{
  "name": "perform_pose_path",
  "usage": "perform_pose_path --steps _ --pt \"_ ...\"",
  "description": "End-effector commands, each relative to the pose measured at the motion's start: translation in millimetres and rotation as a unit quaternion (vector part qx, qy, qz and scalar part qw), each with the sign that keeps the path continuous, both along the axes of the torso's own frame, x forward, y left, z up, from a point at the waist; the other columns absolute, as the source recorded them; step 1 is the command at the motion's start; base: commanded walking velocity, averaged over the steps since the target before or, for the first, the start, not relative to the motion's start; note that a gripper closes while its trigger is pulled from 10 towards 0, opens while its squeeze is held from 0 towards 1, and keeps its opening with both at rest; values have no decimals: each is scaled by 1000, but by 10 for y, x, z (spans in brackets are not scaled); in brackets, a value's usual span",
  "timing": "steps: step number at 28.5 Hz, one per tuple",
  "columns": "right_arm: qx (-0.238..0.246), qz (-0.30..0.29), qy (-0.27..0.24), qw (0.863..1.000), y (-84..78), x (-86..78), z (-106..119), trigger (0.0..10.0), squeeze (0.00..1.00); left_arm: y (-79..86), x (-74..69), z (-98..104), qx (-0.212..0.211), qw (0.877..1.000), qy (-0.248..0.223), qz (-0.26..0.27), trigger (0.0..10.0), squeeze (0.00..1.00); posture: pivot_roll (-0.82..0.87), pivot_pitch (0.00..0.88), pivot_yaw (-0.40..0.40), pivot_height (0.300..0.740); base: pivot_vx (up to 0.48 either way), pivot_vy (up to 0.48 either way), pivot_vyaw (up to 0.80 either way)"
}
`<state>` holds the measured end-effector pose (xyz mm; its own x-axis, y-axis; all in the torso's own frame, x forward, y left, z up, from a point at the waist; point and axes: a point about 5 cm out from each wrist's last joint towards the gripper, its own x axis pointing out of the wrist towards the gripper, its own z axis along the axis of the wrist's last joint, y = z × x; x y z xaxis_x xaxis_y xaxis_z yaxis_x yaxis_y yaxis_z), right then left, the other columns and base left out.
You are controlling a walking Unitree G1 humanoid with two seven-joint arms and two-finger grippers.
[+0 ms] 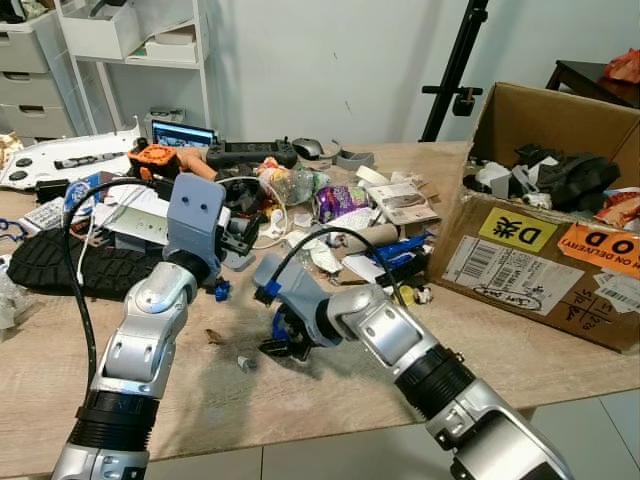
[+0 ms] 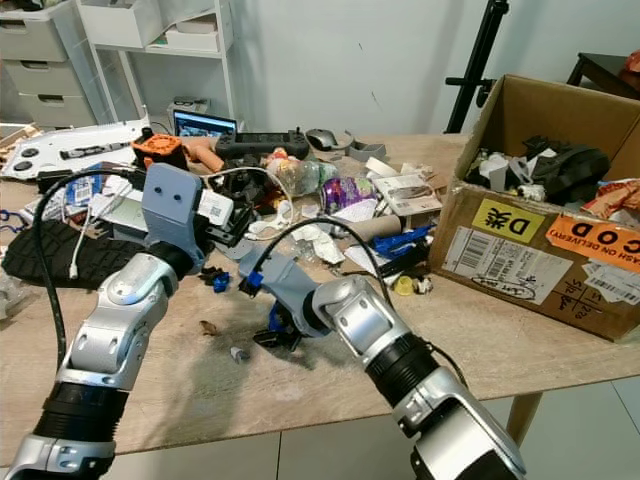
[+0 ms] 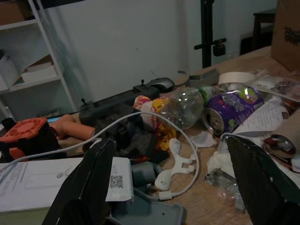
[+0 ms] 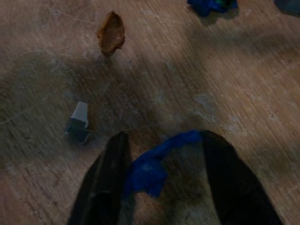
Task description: Picking trash to rubbish bin
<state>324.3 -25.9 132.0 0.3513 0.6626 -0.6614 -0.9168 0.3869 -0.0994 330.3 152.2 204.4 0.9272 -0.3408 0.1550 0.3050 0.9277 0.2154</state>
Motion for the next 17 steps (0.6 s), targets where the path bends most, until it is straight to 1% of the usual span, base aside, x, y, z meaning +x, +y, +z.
perform_pose_path --steps 1,3,5,11,13,17 --pt "-32 -28 47 998 -154 -53 -234 0 0 -8 -10 -39 9 1000 12 -13 10000 0 50 66 -29 740 0 0 0" --pt "-21 -38 62 997 -183 -59 -253 0 0 5 4 -20 1 1000 15 -14 10000 0 55 86 -31 740 0 0 0" --pt "-12 -46 75 996 -202 -69 -276 0 0 17 11 -22 6 1000 17 -13 10000 0 54 94 -31 740 0 0 0" --pt "-11 -49 88 995 -235 -108 -325 0 0 22 2 -48 5 1000 20 -10 10000 0 49 86 -29 740 0 0 0" --pt "-8 -63 99 993 -305 -126 -363 0 0 9 -3 -63 6 1000 23 -13 10000 0 50 87 -27 740 0 0 0" --pt "3 -81 101 992 -360 -117 -365 0 0 9 -4 -64 5 1000 22 -10 10000 0 45 87 -16 740 0 0 0"
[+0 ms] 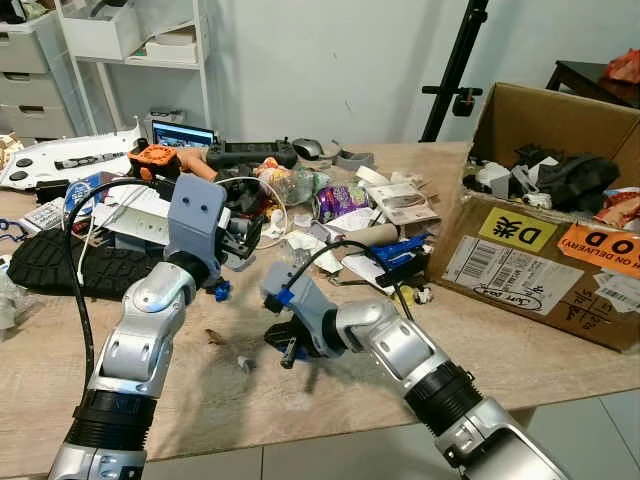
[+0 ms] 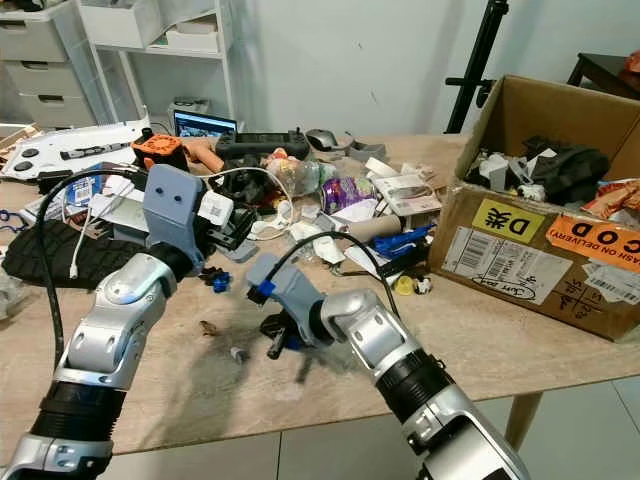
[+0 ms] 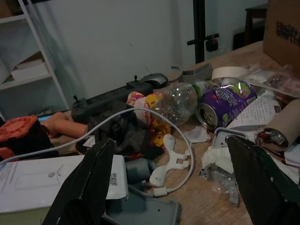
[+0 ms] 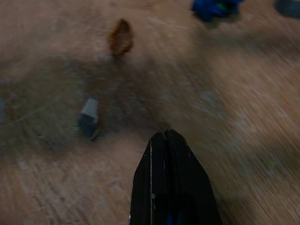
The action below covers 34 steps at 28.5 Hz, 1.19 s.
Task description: Picking trash to rubbish bin
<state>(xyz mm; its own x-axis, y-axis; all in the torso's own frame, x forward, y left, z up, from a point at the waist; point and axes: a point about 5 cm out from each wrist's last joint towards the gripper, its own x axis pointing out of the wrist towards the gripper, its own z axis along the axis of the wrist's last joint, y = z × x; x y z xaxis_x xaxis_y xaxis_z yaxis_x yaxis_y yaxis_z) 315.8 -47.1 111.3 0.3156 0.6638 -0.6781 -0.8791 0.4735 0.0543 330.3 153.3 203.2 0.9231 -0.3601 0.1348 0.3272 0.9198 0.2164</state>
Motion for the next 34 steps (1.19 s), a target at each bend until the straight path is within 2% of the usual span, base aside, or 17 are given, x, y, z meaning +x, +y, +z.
perform_pose_path --steps 1,4,8,9,11,12,14,15,17,18,20,24,26,27,28,30,34 --pt "-11 -44 29 999 -177 -18 -144 0 0 -1 -4 -49 1 1000 11 2 10000 0 45 87 -16 740 0 0 0" --pt "11 -64 28 997 -223 7 -93 0 0 3 -1 -38 -6 1000 8 5 10000 0 43 87 -12 740 0 0 0" --pt "97 -107 6 990 -373 122 266 0 0 25 29 41 -29 999 -1 14 10000 0 35 91 -1 740 0 0 0" --pt "97 -107 6 990 -373 122 266 0 0 25 29 41 -29 999 -1 14 10000 0 35 91 -1 740 0 0 0" --pt "145 -126 -33 981 -501 199 622 0 0 34 35 91 -44 999 -7 17 10000 0 29 95 0 740 0 0 0" --pt "145 -126 -33 981 -501 199 622 0 0 34 35 91 -44 999 -7 17 10000 0 29 95 0 740 0 0 0" --pt "167 -138 -69 974 -598 250 881 0 0 29 41 107 -49 999 -8 16 10000 0 23 97 3 740 0 0 0" --pt "167 -138 -69 974 -598 250 881 0 0 29 41 107 -49 999 -8 16 10000 0 23 97 3 740 0 0 0" --pt "198 -149 -102 964 -691 287 1157 0 0 8 46 98 -49 999 -8 14 10000 0 8 104 2 740 0 0 0" --pt "198 -149 -102 964 -691 287 1157 0 0 8 46 98 -49 999 -8 14 10000 0 8 104 2 740 0 0 0" --pt "236 -159 -135 949 -780 324 1423 0 0 -21 52 95 -46 999 -9 14 10000 0 9 110 0 740 0 0 0" --pt "243 -161 -138 947 -794 331 1459 0 0 -33 59 96 -44 999 -9 13 10000 0 4 114 -7 740 0 0 0" --pt "227 -156 -135 952 -779 320 1409 0 0 -44 62 99 -43 999 -10 13 10000 0 6 117 -8 740 0 0 0" --pt "201 -148 -133 959 -750 302 1324 5529 0 -56 65 106 -38 999 -12 12 10000 0 10 120 -11 740 0 0 0" --pt "184 -143 -130 964 -733 285 1267 10000 0 -66 67 112 -34 999 -13 11 10000 0 13 123 -12 740 0 0 0" --pt "158 -107 -114 975 -639 209 1110 10000 0 -70 79 129 -32 999 -16 13 10000 0 17 131 -17 740 0 0 0" --pt "155 -87 -97 979 -556 146 1020 10000 0 -44 78 135 -31 999 -17 17 10000 0 13 131 -10 740 0 0 0"
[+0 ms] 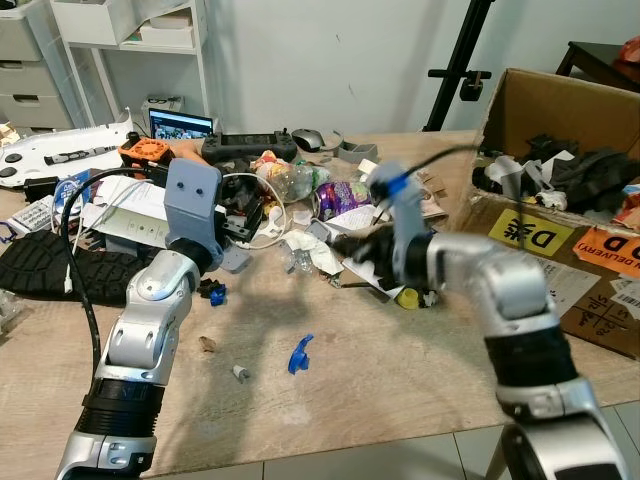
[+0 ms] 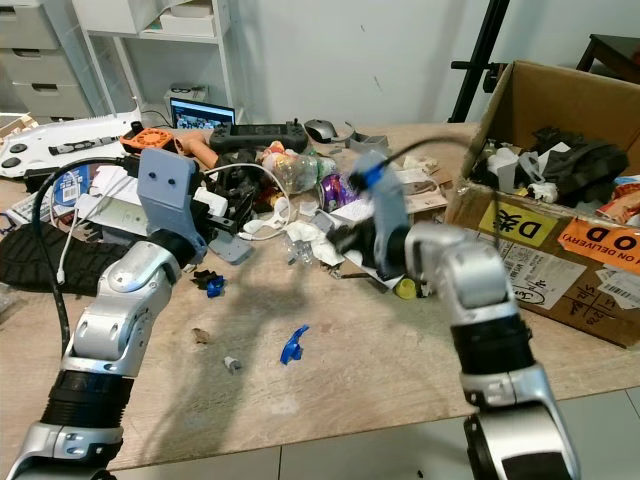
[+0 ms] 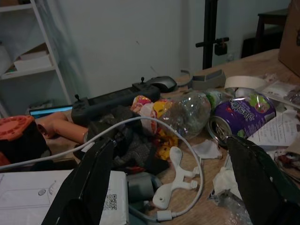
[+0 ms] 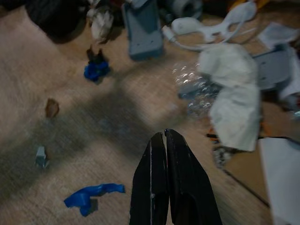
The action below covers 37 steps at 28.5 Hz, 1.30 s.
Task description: Picking trash to rubbish bin
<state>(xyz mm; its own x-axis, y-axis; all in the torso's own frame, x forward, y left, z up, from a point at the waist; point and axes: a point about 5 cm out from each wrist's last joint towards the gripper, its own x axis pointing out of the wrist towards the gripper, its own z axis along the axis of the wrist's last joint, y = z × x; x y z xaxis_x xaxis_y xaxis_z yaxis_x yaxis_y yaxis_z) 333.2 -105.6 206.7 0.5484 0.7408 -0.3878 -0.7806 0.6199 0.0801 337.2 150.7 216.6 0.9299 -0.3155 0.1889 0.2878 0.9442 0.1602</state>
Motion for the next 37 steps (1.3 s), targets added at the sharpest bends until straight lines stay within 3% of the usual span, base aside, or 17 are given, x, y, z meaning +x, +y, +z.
perform_pose_path --steps 1,3,4,5,6,10,28,29,30,31,37 --pt "10 15 -10 1000 54 -33 64 10000 35 -14 14 3 5 1000 -1 -1 10000 0 11 139 -12 740 0 0 0" --pt "15 18 -7 1000 67 -36 61 10000 35 -13 19 2 6 1000 0 -1 10000 0 11 139 -12 740 0 0 0" --pt "18 22 -2 1000 89 -43 42 10000 541 -16 25 -3 6 1000 1 0 10000 0 10 145 -13 740 0 0 0" --pt "20 25 0 999 104 -48 29 10000 541 -18 28 -6 7 1000 1 0 10000 0 10 145 -13 740 0 0 0" --pt "19 29 3 999 127 -63 10 10000 1000 -25 28 -7 6 1000 1 0 10000 0 9 142 -9 740 0 0 0" --pt "11 61 20 998 244 -142 -72 10000 1000 -74 40 -3 5 1000 2 -6 10000 0 11 148 -11 740 0 0 0" --pt "-42 135 50 989 477 -335 -332 10000 1000 -32 47 3 9 1000 1 6 10000 0 19 144 -14 740 0 0 0" --pt "-39 139 52 988 496 -345 -334 10000 784 -39 47 2 10 1000 2 5 10000 0 20 146 -16 740 0 0 0" --pt "-39 139 52 988 496 -345 -334 10000 784 -39 47 2 10 1000 2 5 10000 0 20 146 -16 740 0 0 0" --pt "-35 148 56 987 539 -357 -341 10000 0 -45 55 -5 14 1000 3 3 10000 0 23 164 -20 740 0 0 0" --pt "-57 164 59 983 558 -385 -377 10000 0 -44 45 -14 12 1000 5 3 10000 0 24 153 -15 740 0 0 0"
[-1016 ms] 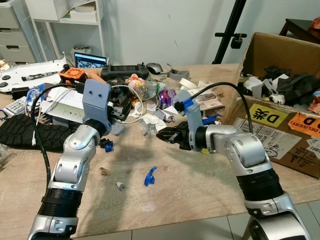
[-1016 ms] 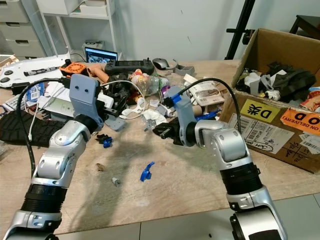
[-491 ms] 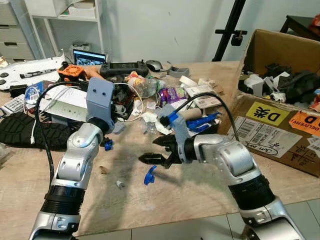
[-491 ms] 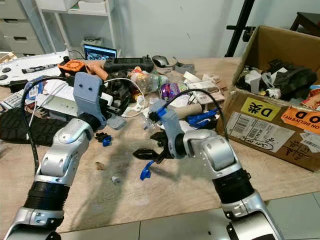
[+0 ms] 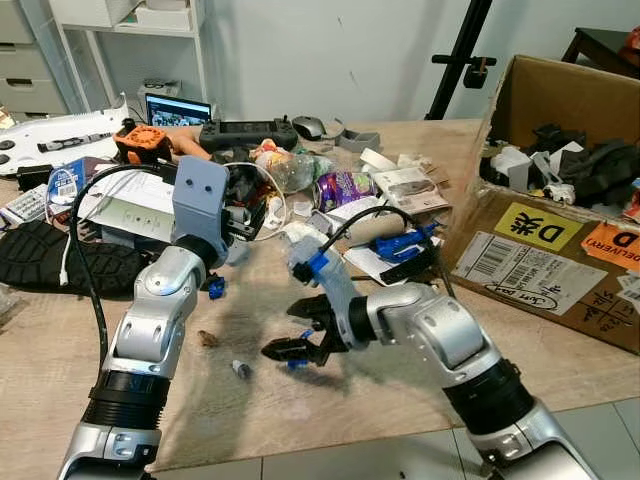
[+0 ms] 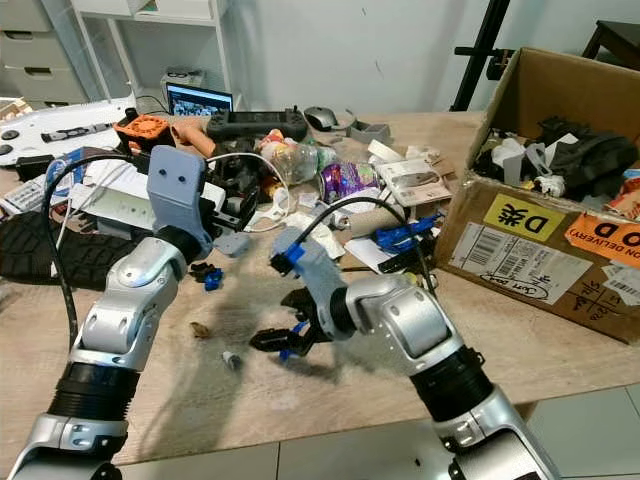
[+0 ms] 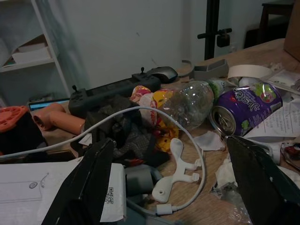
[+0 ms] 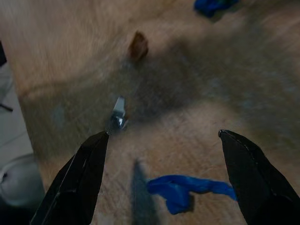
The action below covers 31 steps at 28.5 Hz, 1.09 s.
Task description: Picking trash to rubbish bin
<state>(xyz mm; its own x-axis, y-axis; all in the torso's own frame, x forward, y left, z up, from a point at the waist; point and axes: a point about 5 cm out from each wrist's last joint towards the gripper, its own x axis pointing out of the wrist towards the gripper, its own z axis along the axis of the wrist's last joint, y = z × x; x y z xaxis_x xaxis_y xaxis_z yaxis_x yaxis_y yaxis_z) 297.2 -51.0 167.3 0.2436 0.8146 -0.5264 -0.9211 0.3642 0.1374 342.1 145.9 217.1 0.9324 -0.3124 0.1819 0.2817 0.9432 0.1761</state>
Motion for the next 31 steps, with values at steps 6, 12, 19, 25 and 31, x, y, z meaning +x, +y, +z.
perform_pose_path --steps 6,12,19,25,31 --pt "-32 22 8 999 -37 -40 -92 10000 0 -5 7 -1 3 1000 3 -4 10000 0 25 141 -8 740 0 0 0" --pt "-72 15 -3 997 -88 5 -214 10000 0 1 1 -3 0 1000 3 0 10000 0 24 140 -8 740 0 0 0" --pt "-117 40 -23 992 -132 20 -285 10000 0 9 0 -7 0 1000 4 1 10000 0 27 141 -9 740 0 0 0" --pt "-147 97 -16 984 -195 -62 -350 10000 0 21 16 20 1 1000 0 2 10000 0 27 144 -6 740 0 0 0" --pt "-169 131 -15 977 -255 -111 -389 10000 0 17 20 15 2 1000 1 1 10000 0 25 141 -6 740 0 0 0"
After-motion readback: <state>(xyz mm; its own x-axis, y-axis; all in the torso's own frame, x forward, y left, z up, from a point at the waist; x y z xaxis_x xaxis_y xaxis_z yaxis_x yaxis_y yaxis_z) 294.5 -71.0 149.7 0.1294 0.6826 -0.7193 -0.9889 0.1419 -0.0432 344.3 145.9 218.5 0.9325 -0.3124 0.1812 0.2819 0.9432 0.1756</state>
